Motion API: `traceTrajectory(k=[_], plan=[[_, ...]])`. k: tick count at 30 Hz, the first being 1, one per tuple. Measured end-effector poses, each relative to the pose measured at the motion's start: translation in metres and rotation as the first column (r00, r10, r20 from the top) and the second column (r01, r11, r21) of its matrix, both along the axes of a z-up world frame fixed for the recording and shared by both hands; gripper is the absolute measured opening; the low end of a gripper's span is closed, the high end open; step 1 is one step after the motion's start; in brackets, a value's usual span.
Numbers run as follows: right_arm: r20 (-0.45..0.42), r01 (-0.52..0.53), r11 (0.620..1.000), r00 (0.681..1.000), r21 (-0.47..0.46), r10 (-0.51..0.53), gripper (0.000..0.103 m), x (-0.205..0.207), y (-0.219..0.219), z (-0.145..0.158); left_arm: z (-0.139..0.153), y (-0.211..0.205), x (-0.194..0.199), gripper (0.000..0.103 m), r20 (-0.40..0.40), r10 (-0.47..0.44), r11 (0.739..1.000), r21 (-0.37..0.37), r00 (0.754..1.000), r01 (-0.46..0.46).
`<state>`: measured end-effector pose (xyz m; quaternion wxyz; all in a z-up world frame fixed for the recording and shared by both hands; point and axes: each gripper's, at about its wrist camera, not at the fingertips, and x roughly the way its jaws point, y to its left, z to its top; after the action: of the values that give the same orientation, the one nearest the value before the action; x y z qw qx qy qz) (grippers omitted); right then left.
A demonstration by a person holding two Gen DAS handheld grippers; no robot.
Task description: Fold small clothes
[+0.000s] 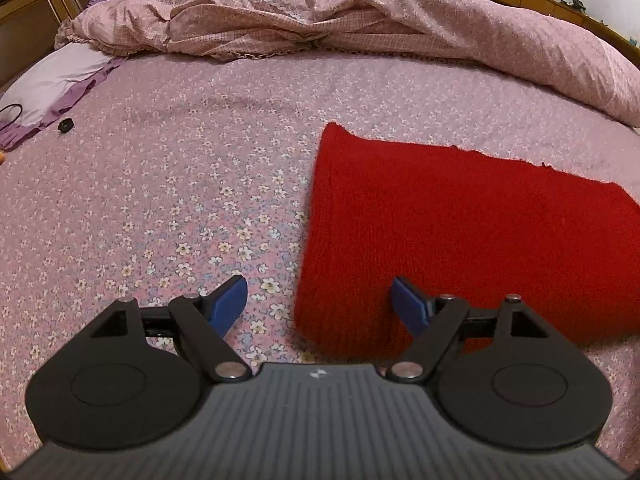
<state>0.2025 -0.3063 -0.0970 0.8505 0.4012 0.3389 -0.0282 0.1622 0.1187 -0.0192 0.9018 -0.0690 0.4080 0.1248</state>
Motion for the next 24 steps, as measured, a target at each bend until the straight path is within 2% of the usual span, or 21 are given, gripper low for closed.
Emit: traceTrajectory(k=[6,14,24], plan=[[-0.007,0.006,0.989,1.000,0.150,-0.005,0.078,-0.003,-0.004,-0.007,-0.001,0.000,0.002,0.083,-0.007,0.012,1.000,-0.026,1.000,-0.012],[0.045,0.018,0.994,0.999,0.106,-0.023,0.078,0.008,0.008,-0.010,-0.011,0.006,0.012,0.083,-0.033,0.014,0.998,-0.053,0.999,-0.016],[0.089,0.051,0.989,0.994,0.136,-0.063,0.078,0.023,0.008,-0.015,-0.020,0.011,0.016,0.085,-0.044,0.012,0.997,-0.079,0.999,-0.016]])
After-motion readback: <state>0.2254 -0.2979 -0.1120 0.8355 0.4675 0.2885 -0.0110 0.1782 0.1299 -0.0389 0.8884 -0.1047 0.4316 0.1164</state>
